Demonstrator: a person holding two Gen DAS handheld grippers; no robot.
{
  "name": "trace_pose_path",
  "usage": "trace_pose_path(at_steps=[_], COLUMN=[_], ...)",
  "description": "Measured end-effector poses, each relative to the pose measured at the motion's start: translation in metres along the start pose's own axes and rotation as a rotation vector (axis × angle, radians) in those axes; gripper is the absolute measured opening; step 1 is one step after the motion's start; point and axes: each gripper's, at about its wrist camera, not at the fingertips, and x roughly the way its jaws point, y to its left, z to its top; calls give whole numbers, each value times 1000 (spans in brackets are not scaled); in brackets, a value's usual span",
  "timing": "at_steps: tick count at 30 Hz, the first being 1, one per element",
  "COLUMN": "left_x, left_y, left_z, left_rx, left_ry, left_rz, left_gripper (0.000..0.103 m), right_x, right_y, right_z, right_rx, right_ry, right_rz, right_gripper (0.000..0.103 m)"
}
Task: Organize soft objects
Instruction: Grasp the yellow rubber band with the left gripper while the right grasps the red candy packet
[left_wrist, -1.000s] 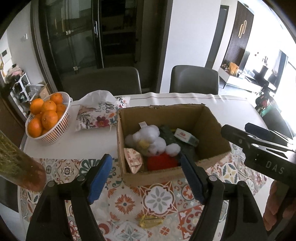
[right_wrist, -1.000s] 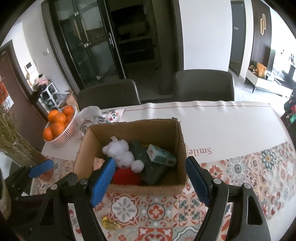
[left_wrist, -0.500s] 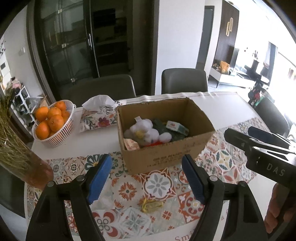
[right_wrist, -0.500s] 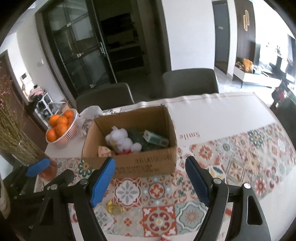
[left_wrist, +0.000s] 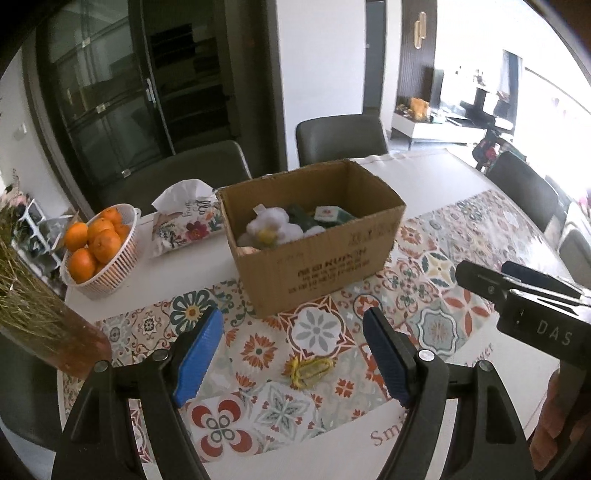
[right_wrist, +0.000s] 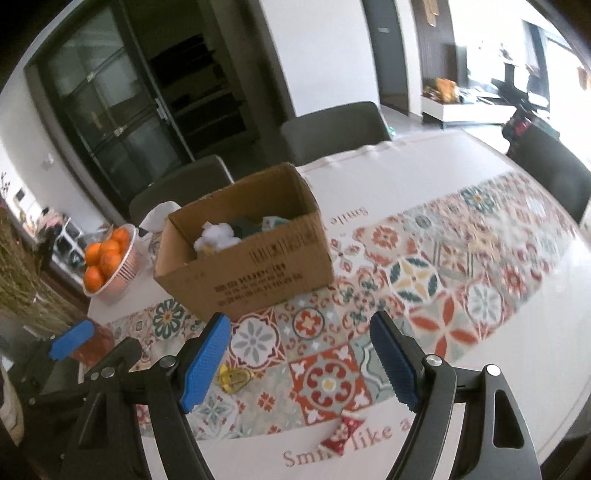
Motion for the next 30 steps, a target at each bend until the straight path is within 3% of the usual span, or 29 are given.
trace_pose_path(at_steps=[14,30], left_x=[13,57], left_y=[-9,-6], left_z=[-51,-95], left_rx=[120,209], left_ry=[7,-12], left_rz=[-66,-138], left_gripper=[78,78], right_x=[10,27], right_y=[-22,-13], right_z=[-73,-131], right_rx=[159,153], right_ry=[43,-20], right_rz=[-123,-260], right_gripper=[79,79])
